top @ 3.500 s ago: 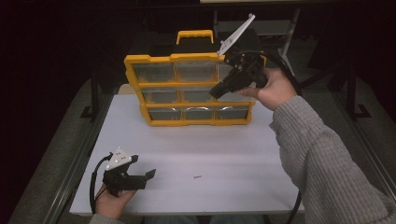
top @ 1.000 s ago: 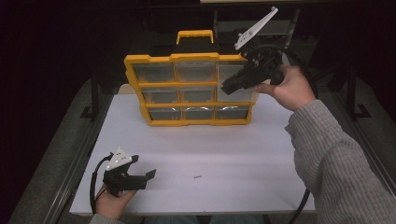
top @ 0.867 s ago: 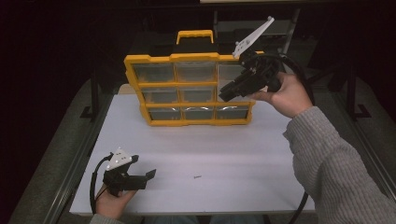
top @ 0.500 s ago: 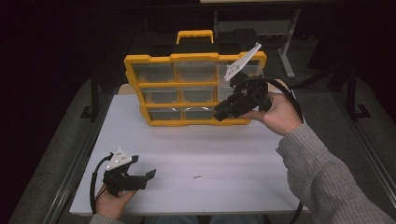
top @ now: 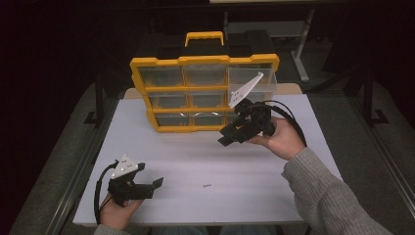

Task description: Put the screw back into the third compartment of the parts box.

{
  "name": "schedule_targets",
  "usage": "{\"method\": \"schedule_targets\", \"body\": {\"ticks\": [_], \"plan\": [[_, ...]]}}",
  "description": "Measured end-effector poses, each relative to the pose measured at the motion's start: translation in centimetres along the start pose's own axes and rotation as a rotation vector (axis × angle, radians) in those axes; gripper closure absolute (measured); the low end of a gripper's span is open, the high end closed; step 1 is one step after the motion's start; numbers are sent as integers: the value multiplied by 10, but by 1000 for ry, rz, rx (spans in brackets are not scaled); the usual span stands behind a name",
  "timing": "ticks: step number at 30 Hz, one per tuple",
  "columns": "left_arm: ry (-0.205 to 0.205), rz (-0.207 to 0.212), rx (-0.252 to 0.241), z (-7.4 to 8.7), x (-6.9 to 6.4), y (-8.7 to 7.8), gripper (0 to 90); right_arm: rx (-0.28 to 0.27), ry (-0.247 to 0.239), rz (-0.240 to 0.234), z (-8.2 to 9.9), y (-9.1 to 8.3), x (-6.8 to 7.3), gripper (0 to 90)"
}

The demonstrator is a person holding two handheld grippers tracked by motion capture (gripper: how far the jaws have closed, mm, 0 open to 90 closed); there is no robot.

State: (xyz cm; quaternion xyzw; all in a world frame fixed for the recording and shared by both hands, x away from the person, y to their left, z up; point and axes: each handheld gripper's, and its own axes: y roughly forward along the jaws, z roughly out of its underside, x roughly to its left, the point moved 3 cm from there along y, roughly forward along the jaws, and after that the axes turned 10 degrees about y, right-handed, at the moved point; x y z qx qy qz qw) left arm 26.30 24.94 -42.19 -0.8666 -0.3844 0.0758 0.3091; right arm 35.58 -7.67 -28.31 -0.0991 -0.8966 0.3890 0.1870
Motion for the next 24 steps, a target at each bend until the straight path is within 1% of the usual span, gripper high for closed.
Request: {"method": "schedule_targets", "body": {"ticks": [5,9,10,12,16,17,19,23,24], "plan": [[3,-2,0,0,0,0,144,11,5,-14,8,13,0,585],[6,-1,2,0,0,-1,145,19,12,-14,15,22,-1,575],[7,-1,3,0,1,-1,144,17,7,-14,16,25,-2,573],[8,-2,4,0,1,-1,144,26,27,-17,19,28,-2,571],[9,-2,5,0,0,-1,145,16,29,-26,24,38,-5,557],[9,-2,6,0,0,-1,144,28,51,-29,26,40,-4,557],[11,-3,5,0,0,-1,145,25,49,-35,29,46,-5,557],[10,-3,4,0,1,-1,144,32,52,-45,35,57,-6,555],[-2,-2,4,0,0,-1,144,35,54,-47,36,59,-6,554]]}}
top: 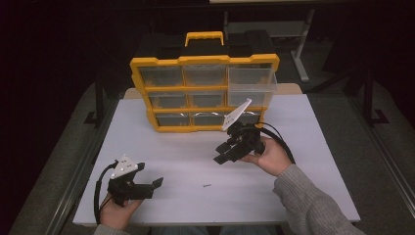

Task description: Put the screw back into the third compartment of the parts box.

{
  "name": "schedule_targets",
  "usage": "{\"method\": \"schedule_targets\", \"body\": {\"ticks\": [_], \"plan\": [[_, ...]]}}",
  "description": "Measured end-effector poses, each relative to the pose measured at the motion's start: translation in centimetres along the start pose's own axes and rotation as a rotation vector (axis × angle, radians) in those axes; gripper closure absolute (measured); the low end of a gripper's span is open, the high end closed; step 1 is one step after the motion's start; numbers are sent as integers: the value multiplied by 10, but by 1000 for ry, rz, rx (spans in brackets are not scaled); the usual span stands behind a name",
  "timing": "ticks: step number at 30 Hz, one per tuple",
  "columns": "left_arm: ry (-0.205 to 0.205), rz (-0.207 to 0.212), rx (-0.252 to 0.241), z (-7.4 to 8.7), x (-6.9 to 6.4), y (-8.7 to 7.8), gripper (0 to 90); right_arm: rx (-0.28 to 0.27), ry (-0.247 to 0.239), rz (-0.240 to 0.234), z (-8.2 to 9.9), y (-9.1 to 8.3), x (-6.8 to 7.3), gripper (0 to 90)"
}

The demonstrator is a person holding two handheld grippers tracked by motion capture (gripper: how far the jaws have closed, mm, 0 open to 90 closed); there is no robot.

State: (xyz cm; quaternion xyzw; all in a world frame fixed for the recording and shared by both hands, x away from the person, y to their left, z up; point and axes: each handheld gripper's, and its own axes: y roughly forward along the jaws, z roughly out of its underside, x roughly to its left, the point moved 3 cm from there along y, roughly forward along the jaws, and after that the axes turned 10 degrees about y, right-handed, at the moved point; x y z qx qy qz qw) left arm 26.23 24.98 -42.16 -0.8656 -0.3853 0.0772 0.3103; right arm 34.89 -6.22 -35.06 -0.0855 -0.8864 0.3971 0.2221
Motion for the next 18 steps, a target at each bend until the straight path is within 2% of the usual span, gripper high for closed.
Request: {"method": "schedule_targets", "body": {"ticks": [10,18], "plan": [[-1,0,-2,0,0,0,145,31,17,-5,13,28,-3,550],[-2,0,-2,0,0,0,144,46,-7,2,18,45,-3,545]]}}
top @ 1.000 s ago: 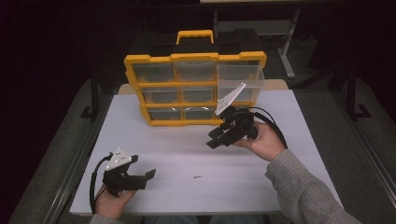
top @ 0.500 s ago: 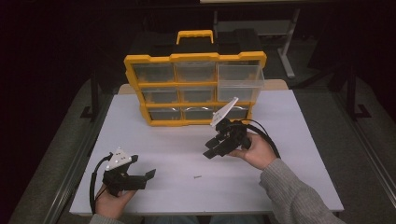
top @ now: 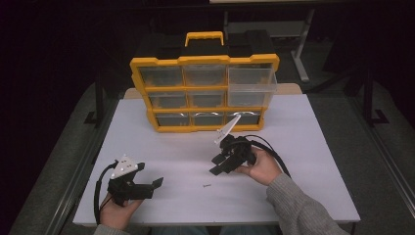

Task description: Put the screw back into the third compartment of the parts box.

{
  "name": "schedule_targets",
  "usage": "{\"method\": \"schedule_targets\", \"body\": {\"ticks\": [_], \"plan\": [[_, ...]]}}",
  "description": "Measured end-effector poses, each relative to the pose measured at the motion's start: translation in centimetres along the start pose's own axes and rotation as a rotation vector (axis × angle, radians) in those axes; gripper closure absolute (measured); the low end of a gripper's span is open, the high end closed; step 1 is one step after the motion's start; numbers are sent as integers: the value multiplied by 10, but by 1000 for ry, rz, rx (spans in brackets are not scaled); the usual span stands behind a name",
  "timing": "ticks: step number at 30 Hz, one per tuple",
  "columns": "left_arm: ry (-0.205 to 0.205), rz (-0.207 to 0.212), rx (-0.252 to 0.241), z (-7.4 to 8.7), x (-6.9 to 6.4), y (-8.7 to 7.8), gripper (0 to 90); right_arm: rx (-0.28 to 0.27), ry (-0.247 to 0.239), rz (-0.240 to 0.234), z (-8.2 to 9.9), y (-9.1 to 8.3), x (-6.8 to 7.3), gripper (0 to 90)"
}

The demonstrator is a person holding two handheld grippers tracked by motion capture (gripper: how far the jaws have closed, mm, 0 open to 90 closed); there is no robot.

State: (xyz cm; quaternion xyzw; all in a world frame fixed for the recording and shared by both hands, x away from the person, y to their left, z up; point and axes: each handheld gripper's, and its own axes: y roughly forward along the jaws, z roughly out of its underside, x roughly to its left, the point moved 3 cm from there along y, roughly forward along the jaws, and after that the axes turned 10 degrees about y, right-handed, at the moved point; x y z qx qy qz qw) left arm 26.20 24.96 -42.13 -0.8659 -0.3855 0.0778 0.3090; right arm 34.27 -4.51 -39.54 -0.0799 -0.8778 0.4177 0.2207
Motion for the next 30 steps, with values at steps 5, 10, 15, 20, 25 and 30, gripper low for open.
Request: {"method": "schedule_targets", "body": {"ticks": [5,10,15,20,25,30], "plan": [[-18,-2,-15,0,-1,0,145,2,-7,-7,1,9,1,550],[3,0,0,0,0,0,145,23,-26,-2,4,24,3,570],[4,1,1,0,0,0,144,51,-40,-18,6,40,5,614],[2,1,-1,0,0,0,144,67,-55,-26,7,51,7,666],[8,1,4,0,1,-1,145,98,-94,0,10,63,6,715],[0,0,0,0,1,0,144,111,-101,12,11,69,7,747]]}}
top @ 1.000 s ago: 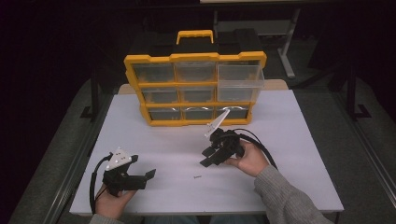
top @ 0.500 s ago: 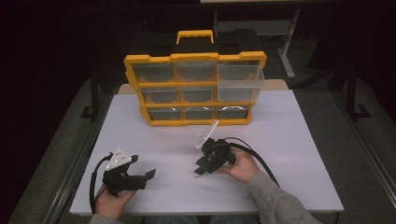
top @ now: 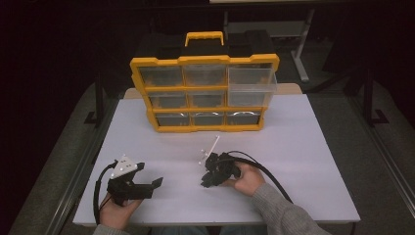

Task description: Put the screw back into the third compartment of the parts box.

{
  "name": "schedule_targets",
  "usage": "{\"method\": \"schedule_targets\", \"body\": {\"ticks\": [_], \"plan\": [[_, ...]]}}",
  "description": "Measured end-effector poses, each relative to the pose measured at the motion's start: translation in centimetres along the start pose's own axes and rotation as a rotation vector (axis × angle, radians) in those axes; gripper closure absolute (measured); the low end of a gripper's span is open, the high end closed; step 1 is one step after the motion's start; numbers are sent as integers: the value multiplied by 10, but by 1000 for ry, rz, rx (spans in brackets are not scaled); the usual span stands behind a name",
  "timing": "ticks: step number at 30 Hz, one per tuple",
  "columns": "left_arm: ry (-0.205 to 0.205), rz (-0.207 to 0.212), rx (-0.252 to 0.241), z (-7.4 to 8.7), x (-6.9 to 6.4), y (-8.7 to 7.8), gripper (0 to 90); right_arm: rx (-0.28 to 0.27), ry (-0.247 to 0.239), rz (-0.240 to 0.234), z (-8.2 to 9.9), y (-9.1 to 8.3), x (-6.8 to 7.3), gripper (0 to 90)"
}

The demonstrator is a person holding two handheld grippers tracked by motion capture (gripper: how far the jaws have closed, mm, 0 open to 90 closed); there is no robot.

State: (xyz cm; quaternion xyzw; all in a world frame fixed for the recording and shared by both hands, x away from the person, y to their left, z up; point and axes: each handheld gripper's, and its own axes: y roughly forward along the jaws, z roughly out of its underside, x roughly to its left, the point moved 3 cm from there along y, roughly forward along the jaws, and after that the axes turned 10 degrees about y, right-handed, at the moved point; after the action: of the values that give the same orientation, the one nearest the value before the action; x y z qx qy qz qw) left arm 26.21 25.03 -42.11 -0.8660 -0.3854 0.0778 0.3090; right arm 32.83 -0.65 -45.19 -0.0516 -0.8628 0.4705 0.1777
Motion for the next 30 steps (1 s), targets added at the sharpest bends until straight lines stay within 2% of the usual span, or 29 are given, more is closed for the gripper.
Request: {"method": "schedule_targets", "body": {"ticks": [6,11,17,18,20,22,26,29,30], "plan": [[-1,0,1,0,0,0,145,8,-23,27,1,4,2,781],[3,2,1,0,0,0,145,12,-58,80,2,6,4,859],[3,2,-1,0,0,0,144,5,-29,43,2,6,0,863],[-14,1,-14,0,-1,1,144,1,-19,28,3,6,-2,864],[-14,1,-13,0,-1,1,144,-2,15,-1,3,5,-5,864],[-14,1,-12,0,-1,1,145,2,25,-4,3,4,-7,864],[-5,3,0,0,0,1,144,-31,29,-17,1,-6,-10,864],[-11,2,-12,0,-1,1,144,-42,40,-21,-1,-15,-10,864],[0,2,-3,0,0,1,145,-40,43,-21,-2,-18,-10,865]]}}
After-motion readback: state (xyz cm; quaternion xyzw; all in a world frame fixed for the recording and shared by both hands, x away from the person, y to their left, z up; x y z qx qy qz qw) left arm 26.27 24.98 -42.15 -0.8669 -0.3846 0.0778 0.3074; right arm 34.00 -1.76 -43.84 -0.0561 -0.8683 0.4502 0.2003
